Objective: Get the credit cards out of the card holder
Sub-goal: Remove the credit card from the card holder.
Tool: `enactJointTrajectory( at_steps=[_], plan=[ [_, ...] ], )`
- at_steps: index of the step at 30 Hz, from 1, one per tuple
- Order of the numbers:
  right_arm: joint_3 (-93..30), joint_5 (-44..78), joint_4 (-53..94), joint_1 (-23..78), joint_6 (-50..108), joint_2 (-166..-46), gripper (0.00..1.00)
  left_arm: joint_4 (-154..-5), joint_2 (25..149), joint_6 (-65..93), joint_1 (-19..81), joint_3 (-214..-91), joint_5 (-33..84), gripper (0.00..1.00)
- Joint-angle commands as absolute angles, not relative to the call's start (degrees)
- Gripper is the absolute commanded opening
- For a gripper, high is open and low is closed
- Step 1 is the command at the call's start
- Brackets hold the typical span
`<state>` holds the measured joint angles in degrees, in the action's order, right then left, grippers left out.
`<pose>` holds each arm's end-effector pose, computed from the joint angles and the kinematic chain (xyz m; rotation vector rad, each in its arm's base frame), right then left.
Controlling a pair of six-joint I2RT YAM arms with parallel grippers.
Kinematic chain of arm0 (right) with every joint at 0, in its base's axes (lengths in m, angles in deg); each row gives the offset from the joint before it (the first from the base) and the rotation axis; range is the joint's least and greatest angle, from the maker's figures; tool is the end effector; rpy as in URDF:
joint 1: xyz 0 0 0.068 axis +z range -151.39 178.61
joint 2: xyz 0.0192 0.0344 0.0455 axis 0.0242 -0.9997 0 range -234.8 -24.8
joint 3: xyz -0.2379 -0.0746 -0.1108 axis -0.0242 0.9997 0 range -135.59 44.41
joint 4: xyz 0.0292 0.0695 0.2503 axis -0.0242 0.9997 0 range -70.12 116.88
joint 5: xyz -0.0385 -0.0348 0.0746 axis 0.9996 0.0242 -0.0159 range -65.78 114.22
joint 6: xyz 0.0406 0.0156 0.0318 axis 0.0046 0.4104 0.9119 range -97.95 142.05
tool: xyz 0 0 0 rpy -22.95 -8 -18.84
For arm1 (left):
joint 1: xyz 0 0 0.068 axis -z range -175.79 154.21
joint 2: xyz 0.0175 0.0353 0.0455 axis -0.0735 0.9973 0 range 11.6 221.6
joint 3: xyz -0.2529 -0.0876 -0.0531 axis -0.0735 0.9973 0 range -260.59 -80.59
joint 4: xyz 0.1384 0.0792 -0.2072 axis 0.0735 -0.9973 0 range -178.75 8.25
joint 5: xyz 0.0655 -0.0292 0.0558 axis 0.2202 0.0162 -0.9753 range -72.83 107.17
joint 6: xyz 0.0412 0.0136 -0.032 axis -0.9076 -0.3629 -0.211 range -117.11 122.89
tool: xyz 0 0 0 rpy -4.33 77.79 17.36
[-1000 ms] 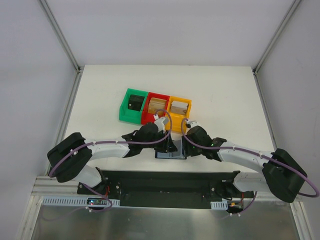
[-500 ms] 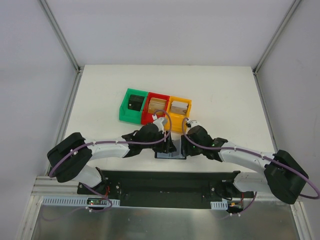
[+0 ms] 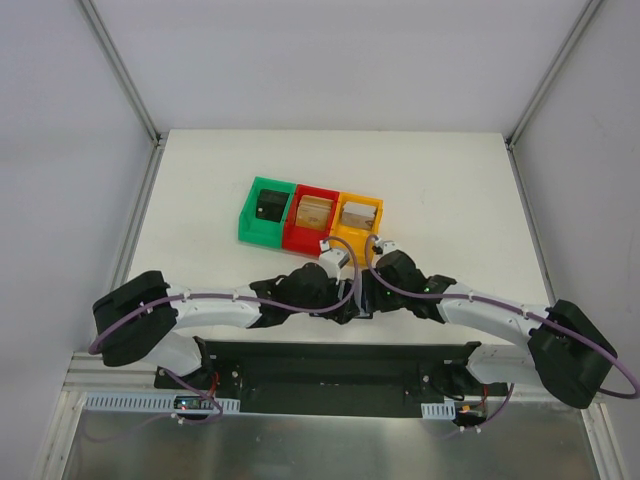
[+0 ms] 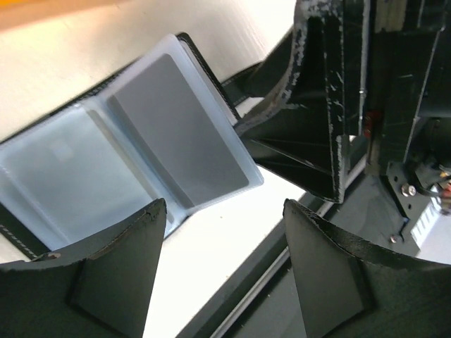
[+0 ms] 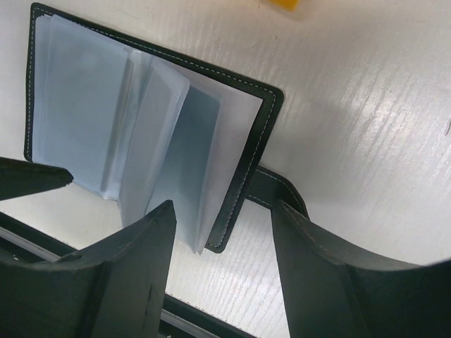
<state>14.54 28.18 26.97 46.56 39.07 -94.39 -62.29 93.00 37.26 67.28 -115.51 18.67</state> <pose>0.1556 0.1689 0.1707 -0.6167 2.3542 0.4463 0.1307 -0.2592 0.1885 0.5683 2.1497 -1.0428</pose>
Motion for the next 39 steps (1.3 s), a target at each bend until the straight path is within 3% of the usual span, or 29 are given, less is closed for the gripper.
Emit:
enactJointTrajectory(
  at_steps=[1, 39],
  plan=[
    [13.82, 27.38, 26.2, 46.08, 39.98, -94.24, 0.59, -62.24, 91.84, 31.99, 69.25, -116.19, 12.09, 0.67],
    [14.35, 25.71, 25.76, 44.84, 41.12, -93.89, 0.6, -61.1, 95.89, 30.04, 73.91, -116.1, -5.5, 0.63]
  ],
)
